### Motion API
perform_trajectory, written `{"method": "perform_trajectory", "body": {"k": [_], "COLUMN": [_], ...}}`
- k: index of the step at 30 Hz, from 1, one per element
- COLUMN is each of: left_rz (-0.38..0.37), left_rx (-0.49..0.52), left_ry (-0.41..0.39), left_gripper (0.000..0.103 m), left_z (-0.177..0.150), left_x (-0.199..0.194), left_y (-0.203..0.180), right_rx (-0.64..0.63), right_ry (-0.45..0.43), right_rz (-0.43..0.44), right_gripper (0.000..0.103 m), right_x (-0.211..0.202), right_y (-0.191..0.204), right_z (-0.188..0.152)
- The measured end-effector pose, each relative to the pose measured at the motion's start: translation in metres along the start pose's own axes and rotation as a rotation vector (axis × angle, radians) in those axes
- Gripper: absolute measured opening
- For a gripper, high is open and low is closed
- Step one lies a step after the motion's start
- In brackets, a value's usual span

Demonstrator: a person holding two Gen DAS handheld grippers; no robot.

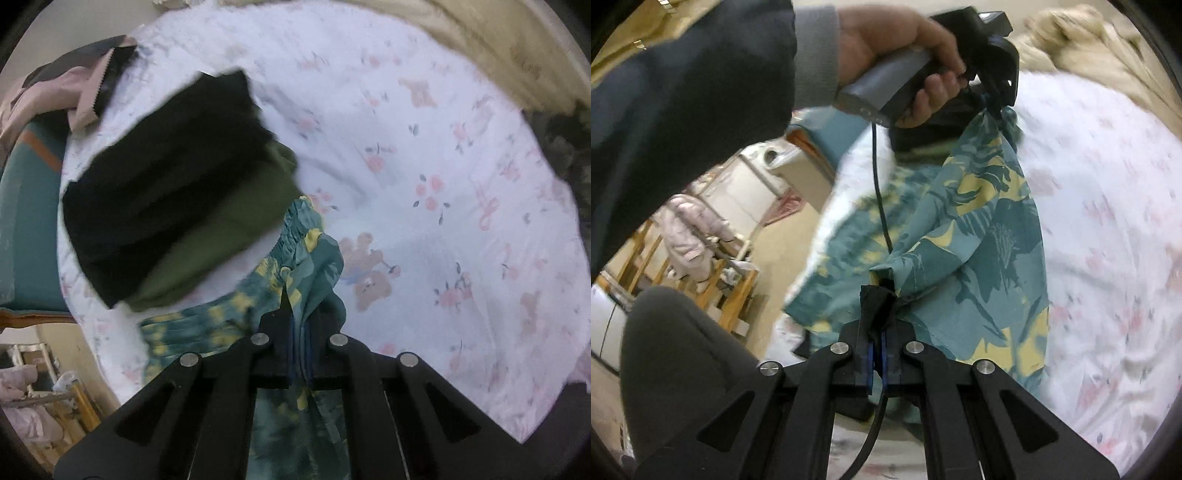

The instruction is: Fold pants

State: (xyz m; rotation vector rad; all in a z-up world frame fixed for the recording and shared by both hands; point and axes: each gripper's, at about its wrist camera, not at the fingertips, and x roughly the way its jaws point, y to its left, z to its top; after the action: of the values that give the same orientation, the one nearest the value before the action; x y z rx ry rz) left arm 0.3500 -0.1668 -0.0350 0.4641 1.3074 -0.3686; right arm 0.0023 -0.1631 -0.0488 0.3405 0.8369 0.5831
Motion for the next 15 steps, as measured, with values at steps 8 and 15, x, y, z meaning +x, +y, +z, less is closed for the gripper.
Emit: {"method": "perform_trajectory", "body": {"k": [8,15], "left_rz": [0.058,0.125], "left_rx": [-0.027,-0.069], "left_ry": [-0.036,0.040], "left_gripper": [0.002,0.002], "left_z": [-0.031,-0.068], "left_x": [-0.001,0.068], "left_y": [0.079,0.137], "right_rx": [-0.097,-0.097], "right_ry": [0.069,0.229], "right_rz": [0.157,0.219], "right_gripper": [0.002,0.002], "right_x": [0.048,0.134], "right_y": [0.075,0.103], "right_z": [0.028,0.023]}}
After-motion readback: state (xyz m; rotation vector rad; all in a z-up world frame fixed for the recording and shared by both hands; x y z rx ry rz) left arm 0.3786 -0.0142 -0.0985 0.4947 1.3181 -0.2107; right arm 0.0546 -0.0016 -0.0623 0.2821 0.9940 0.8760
